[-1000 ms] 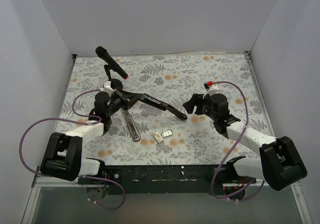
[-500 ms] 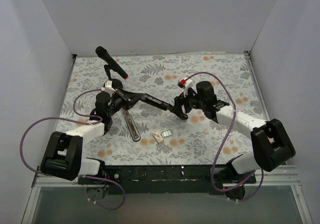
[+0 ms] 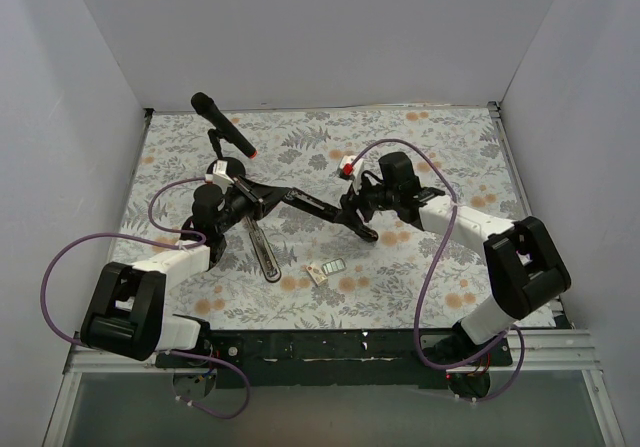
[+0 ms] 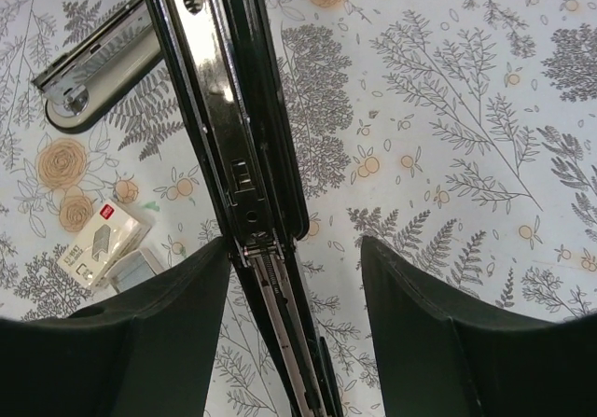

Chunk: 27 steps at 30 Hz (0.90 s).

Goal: Load the staples into the stapler

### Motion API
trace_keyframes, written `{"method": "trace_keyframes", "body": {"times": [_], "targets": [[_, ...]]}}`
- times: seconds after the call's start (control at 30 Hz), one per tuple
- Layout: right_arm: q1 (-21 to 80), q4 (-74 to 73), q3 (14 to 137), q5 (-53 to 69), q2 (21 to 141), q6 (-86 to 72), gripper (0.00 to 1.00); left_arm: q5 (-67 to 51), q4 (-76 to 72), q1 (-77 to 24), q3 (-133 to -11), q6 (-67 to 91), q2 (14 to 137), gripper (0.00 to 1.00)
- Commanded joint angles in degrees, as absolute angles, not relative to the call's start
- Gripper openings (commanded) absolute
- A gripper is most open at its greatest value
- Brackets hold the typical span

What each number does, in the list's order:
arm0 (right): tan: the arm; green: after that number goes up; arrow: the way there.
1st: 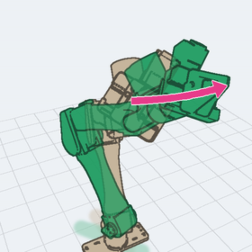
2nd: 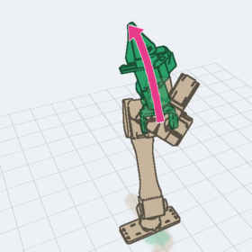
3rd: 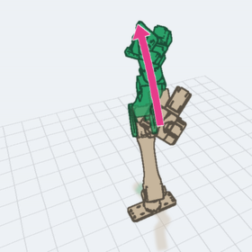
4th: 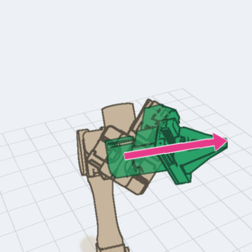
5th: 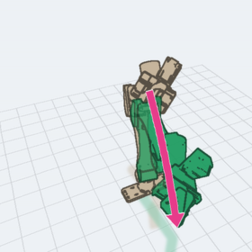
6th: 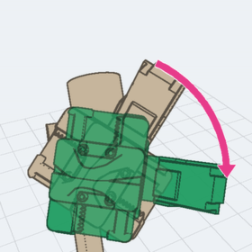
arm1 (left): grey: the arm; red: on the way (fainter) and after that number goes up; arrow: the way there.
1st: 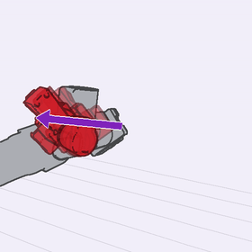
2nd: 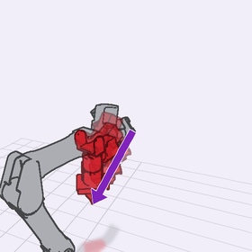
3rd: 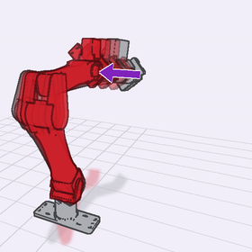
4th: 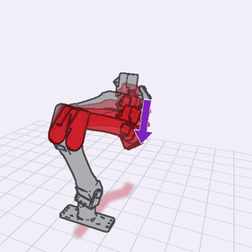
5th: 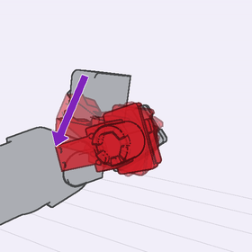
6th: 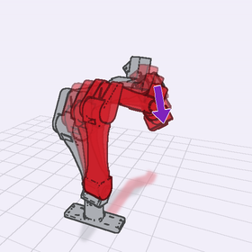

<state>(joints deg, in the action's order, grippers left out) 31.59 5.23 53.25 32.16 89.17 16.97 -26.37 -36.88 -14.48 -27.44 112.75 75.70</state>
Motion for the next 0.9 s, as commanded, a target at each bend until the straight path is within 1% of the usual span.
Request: {"method": "trace_keyframes", "body": {"times": [0.0, 0.1, 0.13, 0.2, 0.23, 0.3, 0.33, 0.37, 0.4, 0.43, 0.47, 0.5, 0.6, 0.63, 0.7, 0.73, 0.8, 0.87], "targets": [[32.96, 3.34, 56.16, 34.37, 90.35, 20.92, 0.64, -27.86, -41.31, -14.85, -28.92, 114.43, 74.71, 0.0], [33.4, 2.82, 56.77, 33.75, 90.97, 21.53, 0.55, -28.21, -41.66, -14.94, -29.0, 114.52, 75.06, 0.0], [33.49, 2.38, 57.04, 33.49, 91.31, 21.88, 0.46, -28.3, -41.66, -15.03, -29.09, 114.43, 75.06, 0.0], [33.49, 1.32, 57.83, 32.87, 91.49, 22.76, 0.35, -28.48, -41.22, -15.03, -29.18, 114.17, 75.23, 0.0], [33.49, 1.06, 58.01, 32.18, 91.49, 23.29, 0.18, -28.74, -41.13, -15.03, -29.27, 114.0, 75.23, 0.0], [33.49, 0.53, 58.45, 31.64, 91.41, 24.52, 0.09, -29.09, -40.0, -15.03, -29.62, 112.86, 75.15, 0.02], [33.49, 0.35, 58.53, 31.21, 91.41, 24.96, 0.06, -29.09, -39.12, -15.03, -29.88, 112.16, 74.97, 0.07], [33.57, 0.09, 58.71, 30.59, 91.41, 25.48, 0.04, -28.92, -38.33, -14.94, -30.06, 111.19, 74.71, 0.13], [33.49, -1.48, 59.15, 30.24, 91.32, 26.45, 0.02, -28.57, -35.8, -14.94, -30.67, 108.57, 73.92, 0.3], [33.49, -1.93, 59.41, 29.19, 91.49, 26.98, 0.01, -27.87, -33.94, -14.85, -31.11, 106.72, 73.39, 0.4], [33.49, -2.46, 59.68, 28.83, 91.67, 27.5, 0.01, -26.3, -31.92, -14.77, -31.55, 105.05, 72.69, 0.47], [33.49, -3.59, 60.2, 28.39, 91.76, 28.73, 0.01, -25.5, -28.16, -14.5, -31.99, 103.38, 71.12, 0.57], [33.49, -5.44, 61.52, 25.68, 92.55, 31.01, 0.01, -22.42, -21.21, -12.4, -33.57, 97.57, 67.95, 0.7], [33.49, -6.93, 61.87, 25.06, 93.07, 31.63, 0.01, -21.54, -19.27, -11.17, -34.79, 94.6, 65.68, 0.76], [33.49, -8.34, 62.66, 23.3, 94.12, 33.13, 0.01, -18.03, -12.35, -10.2, -36.64, 90.37, 63.21, 0.82], [33.4, -9.31, 63.19, 22.68, 94.39, 34.35, 0.01, -16.8, -10.04, -9.59, -38.65, 85.48, 60.5, 0.87], [33.31, -9.93, 63.54, 21.28, 95.09, 35.5, 0.01, -11.38, -3.21, -9.41, -40.6, 80.79, 57.58, 0.93], [33.05, -10.8, 64.42, 20.57, 96.24, 36.9, 0.01, -7.67, -0.36, -9.4, -42.62, 73.26, 53.2, 0.97]]}}
